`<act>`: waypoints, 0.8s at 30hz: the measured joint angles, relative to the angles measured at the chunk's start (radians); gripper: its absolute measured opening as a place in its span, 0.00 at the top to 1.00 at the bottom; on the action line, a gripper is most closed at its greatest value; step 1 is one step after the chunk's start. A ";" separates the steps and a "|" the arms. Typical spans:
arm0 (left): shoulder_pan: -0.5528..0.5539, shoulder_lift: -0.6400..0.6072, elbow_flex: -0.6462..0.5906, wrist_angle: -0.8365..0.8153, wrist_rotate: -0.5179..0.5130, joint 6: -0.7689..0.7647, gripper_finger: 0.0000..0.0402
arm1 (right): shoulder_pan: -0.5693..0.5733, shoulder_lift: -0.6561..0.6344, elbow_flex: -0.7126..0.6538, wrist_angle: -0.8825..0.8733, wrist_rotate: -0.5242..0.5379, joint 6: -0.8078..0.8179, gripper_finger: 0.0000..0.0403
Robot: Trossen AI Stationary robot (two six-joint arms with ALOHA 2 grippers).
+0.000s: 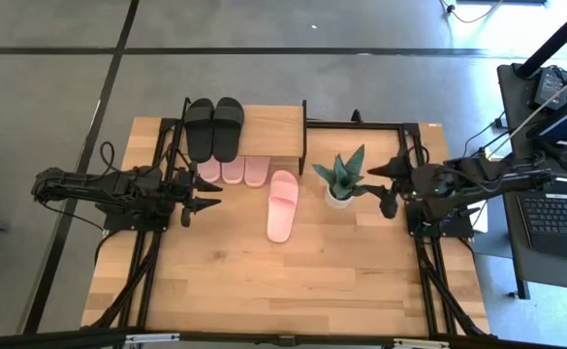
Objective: Pick and place slides into the shelf
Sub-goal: Put the pink slipper under the shelf
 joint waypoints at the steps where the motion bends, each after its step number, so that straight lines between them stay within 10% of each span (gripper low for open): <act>1: 0.000 0.000 0.000 0.005 0.000 0.000 0.59 | 0.000 -0.044 -0.049 0.042 -0.002 -0.016 0.42; 13: 0.000 0.028 0.000 0.100 -0.086 0.008 0.59 | -0.004 -0.560 -0.451 0.381 0.009 -0.160 0.42; 24: -0.020 0.536 0.169 0.316 -0.252 0.255 0.60 | -0.005 -0.745 -0.542 0.398 0.186 -0.236 0.42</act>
